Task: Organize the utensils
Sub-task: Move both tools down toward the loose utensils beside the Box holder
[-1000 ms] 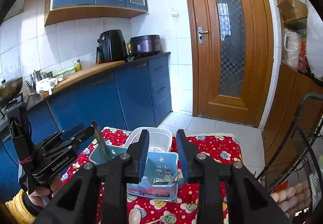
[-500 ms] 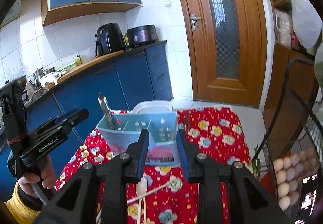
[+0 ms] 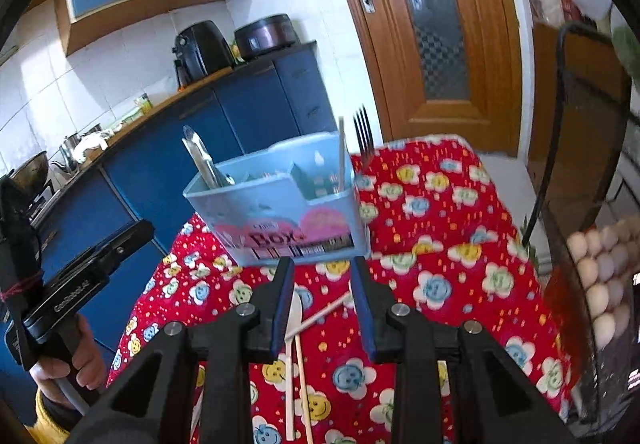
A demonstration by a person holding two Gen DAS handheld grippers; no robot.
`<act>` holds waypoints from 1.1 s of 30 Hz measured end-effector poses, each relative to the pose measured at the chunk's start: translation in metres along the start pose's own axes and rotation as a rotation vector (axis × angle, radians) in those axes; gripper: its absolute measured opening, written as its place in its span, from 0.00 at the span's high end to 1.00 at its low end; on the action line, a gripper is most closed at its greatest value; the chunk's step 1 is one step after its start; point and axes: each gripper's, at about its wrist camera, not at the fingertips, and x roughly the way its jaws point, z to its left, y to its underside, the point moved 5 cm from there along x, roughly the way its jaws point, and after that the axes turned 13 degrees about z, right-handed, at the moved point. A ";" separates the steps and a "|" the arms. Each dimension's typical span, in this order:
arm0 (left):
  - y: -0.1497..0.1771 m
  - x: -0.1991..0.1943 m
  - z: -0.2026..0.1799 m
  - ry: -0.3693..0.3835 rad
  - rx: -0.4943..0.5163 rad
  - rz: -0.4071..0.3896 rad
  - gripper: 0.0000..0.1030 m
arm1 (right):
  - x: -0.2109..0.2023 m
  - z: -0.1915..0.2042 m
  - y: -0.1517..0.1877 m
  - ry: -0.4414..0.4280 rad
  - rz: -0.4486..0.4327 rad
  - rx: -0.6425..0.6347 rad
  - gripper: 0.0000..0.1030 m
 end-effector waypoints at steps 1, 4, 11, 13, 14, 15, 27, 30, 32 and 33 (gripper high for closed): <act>0.004 0.001 0.001 0.000 -0.007 0.007 0.60 | 0.003 -0.001 0.003 -0.001 0.009 0.009 0.69; 0.013 0.006 0.007 0.003 -0.034 0.030 0.60 | 0.012 -0.005 0.010 -0.004 0.031 0.036 0.69; 0.036 0.024 0.021 -0.003 -0.090 0.097 0.60 | 0.039 -0.012 0.024 -0.016 0.101 0.102 0.69; 0.042 0.028 0.024 -0.011 -0.096 0.110 0.60 | 0.049 -0.015 0.028 -0.009 0.125 0.124 0.69; 0.046 0.031 0.026 -0.017 -0.099 0.116 0.60 | 0.053 -0.016 0.030 -0.010 0.135 0.132 0.69; 0.049 0.033 0.028 -0.023 -0.102 0.124 0.60 | 0.057 -0.018 0.031 -0.012 0.147 0.143 0.69; 0.072 0.052 0.054 -0.053 -0.160 0.186 0.60 | 0.095 -0.028 0.041 -0.090 0.254 0.306 0.67; 0.075 0.053 0.058 -0.054 -0.173 0.192 0.60 | 0.103 -0.031 0.043 -0.142 0.282 0.356 0.67; 0.077 0.054 0.060 -0.053 -0.180 0.195 0.60 | 0.109 -0.031 0.043 -0.162 0.294 0.377 0.67; 0.077 0.055 0.060 -0.052 -0.182 0.197 0.60 | 0.111 -0.031 0.043 -0.171 0.297 0.384 0.67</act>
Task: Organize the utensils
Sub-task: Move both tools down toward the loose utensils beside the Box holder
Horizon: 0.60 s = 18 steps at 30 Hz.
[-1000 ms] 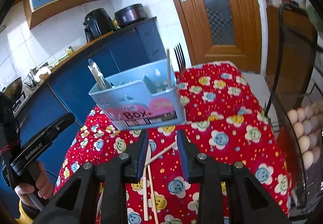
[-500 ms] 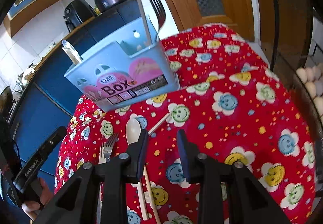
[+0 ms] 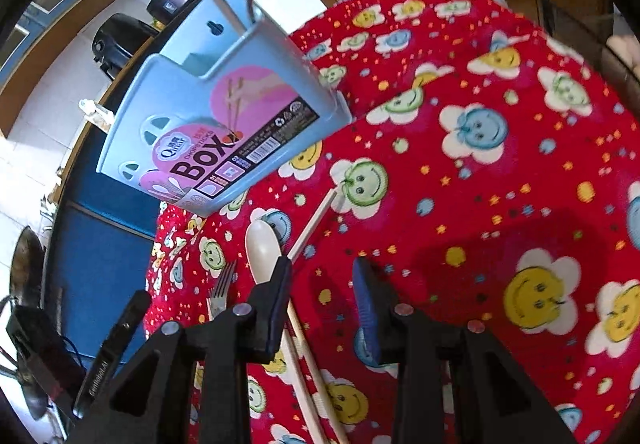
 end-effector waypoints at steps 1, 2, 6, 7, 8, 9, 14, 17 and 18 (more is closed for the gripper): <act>0.000 0.001 0.000 0.001 0.000 0.002 0.60 | 0.001 0.000 -0.002 -0.008 0.000 0.004 0.67; 0.001 0.001 0.000 0.001 0.000 0.004 0.60 | 0.002 0.001 -0.003 -0.012 -0.003 0.006 0.67; 0.002 0.003 -0.001 0.001 0.004 0.009 0.60 | 0.004 0.003 -0.009 -0.016 -0.018 0.009 0.66; 0.002 0.003 -0.001 0.001 0.005 0.010 0.60 | 0.005 0.004 -0.011 -0.014 -0.020 0.010 0.66; 0.002 0.003 -0.001 0.001 0.006 0.011 0.60 | 0.006 0.004 -0.012 -0.013 -0.021 0.012 0.67; 0.003 0.003 -0.002 0.003 0.006 0.012 0.60 | 0.008 0.004 -0.013 -0.013 -0.021 0.013 0.67; 0.004 0.005 -0.004 0.009 0.013 0.025 0.60 | 0.013 0.002 -0.020 -0.034 -0.022 0.019 0.72; 0.004 0.006 -0.005 0.014 0.016 0.028 0.60 | 0.014 -0.001 -0.024 -0.041 -0.029 0.022 0.82; 0.004 0.007 -0.006 0.018 0.016 0.031 0.60 | 0.013 -0.002 -0.024 -0.041 -0.034 0.019 0.84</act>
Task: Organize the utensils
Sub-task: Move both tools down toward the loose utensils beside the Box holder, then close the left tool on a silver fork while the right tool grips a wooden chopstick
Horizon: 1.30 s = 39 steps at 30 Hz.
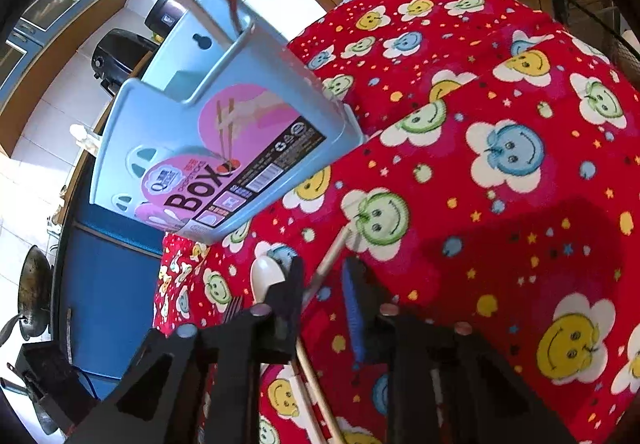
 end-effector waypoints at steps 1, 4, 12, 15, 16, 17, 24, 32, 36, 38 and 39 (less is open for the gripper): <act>0.000 0.000 0.000 0.003 0.000 0.002 0.60 | -0.001 0.000 0.000 -0.006 -0.007 -0.006 0.86; 0.000 0.001 -0.003 0.013 0.005 0.008 0.60 | -0.005 0.002 0.000 -0.011 -0.021 -0.033 0.90; 0.002 0.007 -0.019 0.055 0.036 0.038 0.60 | -0.036 0.023 0.007 -0.022 -0.053 -0.152 0.94; 0.004 0.012 -0.026 0.089 0.044 0.060 0.60 | -0.048 0.029 0.012 -0.007 -0.056 -0.193 0.94; 0.004 0.014 -0.029 0.100 0.046 0.068 0.60 | -0.051 0.031 0.014 -0.004 -0.055 -0.202 0.94; 0.005 0.016 -0.031 0.108 0.049 0.073 0.60 | -0.055 0.031 0.015 -0.001 -0.054 -0.209 0.94; 0.012 0.023 -0.051 0.176 0.096 0.120 0.77 | -0.072 0.026 0.024 0.022 -0.049 -0.233 0.94; 0.014 0.045 -0.053 0.172 0.057 0.189 0.77 | -0.068 0.019 0.031 0.030 -0.050 -0.244 0.94; 0.014 0.044 -0.058 0.200 0.066 0.190 0.77 | -0.064 0.015 0.031 0.025 -0.041 -0.240 0.94; 0.015 0.044 -0.062 0.198 0.076 0.191 0.77 | -0.063 0.014 0.031 0.025 -0.040 -0.236 0.93; 0.015 0.044 -0.064 0.198 0.083 0.193 0.78 | -0.063 0.013 0.031 0.026 -0.039 -0.235 0.93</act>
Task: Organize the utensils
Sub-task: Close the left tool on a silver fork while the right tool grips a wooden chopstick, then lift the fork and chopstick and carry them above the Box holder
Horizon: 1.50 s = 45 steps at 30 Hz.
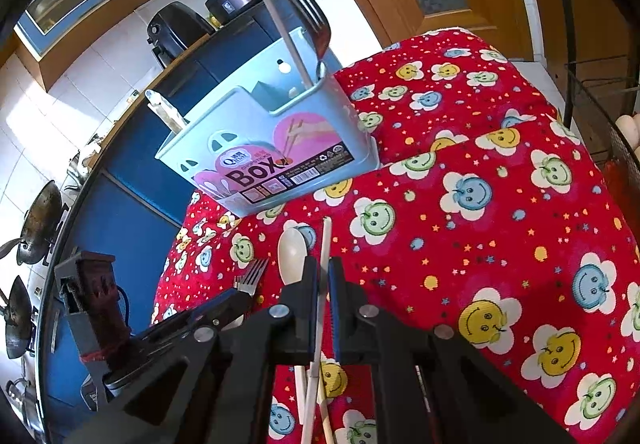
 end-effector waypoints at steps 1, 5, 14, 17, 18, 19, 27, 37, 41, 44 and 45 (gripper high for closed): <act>0.000 0.001 -0.002 0.003 0.005 0.002 0.80 | 0.000 -0.001 0.000 0.001 0.001 0.001 0.93; -0.004 0.006 -0.008 0.017 0.023 0.013 0.82 | 0.002 -0.004 0.001 0.001 0.007 0.003 0.93; -0.023 0.027 -0.018 0.076 0.054 0.101 0.87 | 0.005 -0.009 0.002 0.002 0.008 0.008 0.92; -0.027 0.033 -0.019 0.082 0.053 0.117 0.88 | 0.006 -0.011 0.003 -0.001 0.010 0.010 0.92; -0.028 0.033 -0.018 0.082 0.053 0.116 0.90 | 0.006 -0.011 0.003 0.000 0.011 0.009 0.92; -0.030 0.033 -0.019 0.083 0.051 0.115 0.92 | 0.006 -0.011 0.003 0.000 0.011 0.008 0.92; -0.032 0.015 -0.014 0.093 0.030 0.065 0.95 | 0.002 -0.007 0.004 -0.004 -0.013 -0.023 0.92; -0.029 -0.042 -0.017 0.094 0.024 -0.097 0.96 | -0.024 0.021 0.004 0.015 -0.118 -0.107 0.94; -0.032 -0.066 -0.026 0.087 0.052 -0.181 0.97 | -0.037 0.034 0.002 0.026 -0.162 -0.140 0.94; -0.033 -0.083 -0.027 0.092 0.062 -0.234 0.98 | -0.047 0.043 0.000 0.036 -0.193 -0.160 0.94; -0.034 -0.088 -0.028 0.096 0.064 -0.250 0.98 | -0.050 0.046 -0.001 0.037 -0.201 -0.168 0.94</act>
